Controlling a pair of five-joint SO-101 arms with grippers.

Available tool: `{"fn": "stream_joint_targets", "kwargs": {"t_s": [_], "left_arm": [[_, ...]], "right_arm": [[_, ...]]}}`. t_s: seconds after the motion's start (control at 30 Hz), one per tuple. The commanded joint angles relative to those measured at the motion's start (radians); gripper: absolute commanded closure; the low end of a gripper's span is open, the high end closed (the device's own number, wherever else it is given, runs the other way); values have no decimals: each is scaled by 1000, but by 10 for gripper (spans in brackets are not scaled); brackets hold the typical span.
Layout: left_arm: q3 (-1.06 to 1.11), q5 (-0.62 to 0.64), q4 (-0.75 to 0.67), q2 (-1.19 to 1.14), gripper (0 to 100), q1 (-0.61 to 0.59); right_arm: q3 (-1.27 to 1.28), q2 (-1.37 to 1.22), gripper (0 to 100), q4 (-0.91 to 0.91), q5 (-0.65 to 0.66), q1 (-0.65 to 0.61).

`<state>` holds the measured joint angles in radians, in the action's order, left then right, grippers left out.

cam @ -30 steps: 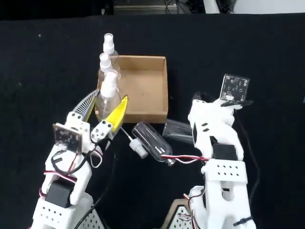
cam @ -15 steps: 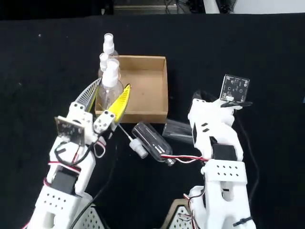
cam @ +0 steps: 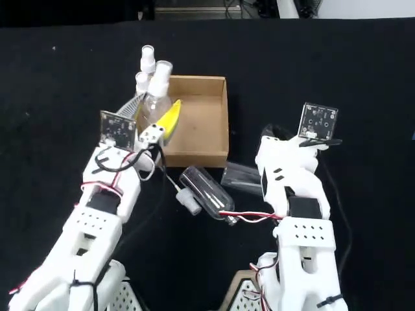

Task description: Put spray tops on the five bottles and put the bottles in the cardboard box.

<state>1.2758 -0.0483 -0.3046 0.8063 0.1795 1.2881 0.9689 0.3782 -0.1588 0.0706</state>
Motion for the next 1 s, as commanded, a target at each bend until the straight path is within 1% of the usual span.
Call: {"fn": "stream_joint_targets", "kwargs": {"t_s": [0.0, 0.17, 0.53, 0.7, 0.97], "left_arm": [[-64, -2, -107, -55, 842, -77], [-44, -2, -169, -110, 845, -81], [31, 0, -370, -258, 840, -82], [36, 0, -463, -325, 840, -88], [30, 0, -574, -465, 845, -90]], "right_arm": [[-8, 13, 969, -29, 9, 20], [-10, 13, 969, -29, 9, 20], [-10, 13, 969, -29, 9, 20], [-10, 13, 969, -29, 9, 20], [-10, 13, 969, -29, 9, 20]]}}
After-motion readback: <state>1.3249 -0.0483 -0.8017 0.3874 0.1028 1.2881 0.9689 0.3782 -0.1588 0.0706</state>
